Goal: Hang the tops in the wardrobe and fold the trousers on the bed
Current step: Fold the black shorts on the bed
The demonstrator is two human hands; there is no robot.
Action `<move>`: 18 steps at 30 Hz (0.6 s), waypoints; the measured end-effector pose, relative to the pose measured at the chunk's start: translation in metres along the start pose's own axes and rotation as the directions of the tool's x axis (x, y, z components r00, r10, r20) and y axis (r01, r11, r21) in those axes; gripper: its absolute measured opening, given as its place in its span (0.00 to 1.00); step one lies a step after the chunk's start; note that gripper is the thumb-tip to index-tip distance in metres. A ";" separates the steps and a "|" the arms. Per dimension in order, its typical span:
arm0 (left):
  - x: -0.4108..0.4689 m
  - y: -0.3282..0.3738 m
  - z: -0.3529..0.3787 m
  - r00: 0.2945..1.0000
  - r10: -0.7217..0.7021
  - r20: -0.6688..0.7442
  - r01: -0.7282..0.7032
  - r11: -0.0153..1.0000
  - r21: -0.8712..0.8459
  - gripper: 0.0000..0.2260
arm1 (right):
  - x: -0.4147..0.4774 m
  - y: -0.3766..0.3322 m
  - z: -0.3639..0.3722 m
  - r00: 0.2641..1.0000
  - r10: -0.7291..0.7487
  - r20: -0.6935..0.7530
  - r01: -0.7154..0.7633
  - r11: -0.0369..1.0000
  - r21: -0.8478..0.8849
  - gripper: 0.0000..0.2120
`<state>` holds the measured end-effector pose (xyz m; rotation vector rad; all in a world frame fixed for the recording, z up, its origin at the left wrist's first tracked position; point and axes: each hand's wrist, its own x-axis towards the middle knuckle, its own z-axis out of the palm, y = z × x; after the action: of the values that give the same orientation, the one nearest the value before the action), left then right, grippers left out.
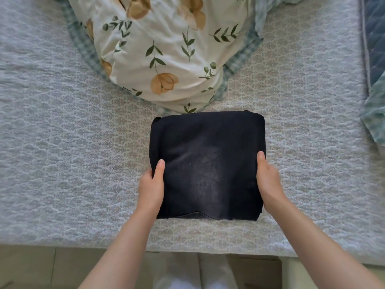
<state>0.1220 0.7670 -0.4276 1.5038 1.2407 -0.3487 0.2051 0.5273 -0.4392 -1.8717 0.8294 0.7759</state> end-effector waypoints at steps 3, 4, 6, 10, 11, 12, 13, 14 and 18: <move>-0.002 0.008 -0.004 0.983 -0.111 0.144 0.135 0.976 -0.169 0.20 | -0.004 -0.012 -0.001 0.991 0.105 0.086 -0.111 0.991 0.074 0.32; -0.002 0.008 -0.007 0.975 -0.118 0.188 0.154 0.970 -0.190 0.19 | -0.007 -0.016 -0.002 0.986 0.128 0.106 -0.136 0.988 0.078 0.33; -0.006 0.007 -0.013 0.968 -0.112 0.224 0.164 0.960 -0.228 0.19 | -0.014 -0.021 -0.005 0.984 0.121 0.130 -0.133 0.987 0.091 0.33; -0.024 0.007 -0.028 0.972 -0.079 0.221 0.153 0.928 -0.340 0.18 | -0.043 -0.034 -0.010 0.994 0.021 0.105 -0.034 0.993 0.117 0.23; -0.032 0.008 -0.034 0.972 -0.076 0.222 0.157 0.914 -0.375 0.18 | -0.052 -0.038 -0.011 0.995 0.001 0.102 -0.013 0.994 0.109 0.22; -0.040 0.007 -0.041 0.971 -0.070 0.229 0.160 0.901 -0.403 0.19 | -0.061 -0.043 -0.010 0.995 -0.018 0.096 0.008 0.994 0.105 0.22; -0.049 0.007 -0.049 0.971 -0.064 0.230 0.161 0.886 -0.434 0.21 | -0.072 -0.048 -0.010 0.995 -0.037 0.097 0.027 0.995 0.099 0.22; -0.058 0.007 -0.058 0.973 -0.053 0.225 0.154 0.874 -0.461 0.23 | -0.081 -0.053 -0.009 0.993 -0.054 0.107 0.044 0.995 0.092 0.22; -0.088 0.001 -0.097 0.988 -0.046 0.148 0.124 0.808 -0.576 0.19 | -0.124 -0.072 0.005 0.980 -0.114 0.164 0.107 0.993 0.049 0.20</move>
<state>0.0487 0.8052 -0.3255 0.8796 1.1738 -0.0966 0.1906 0.5850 -0.3082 -1.7743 0.6264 0.8270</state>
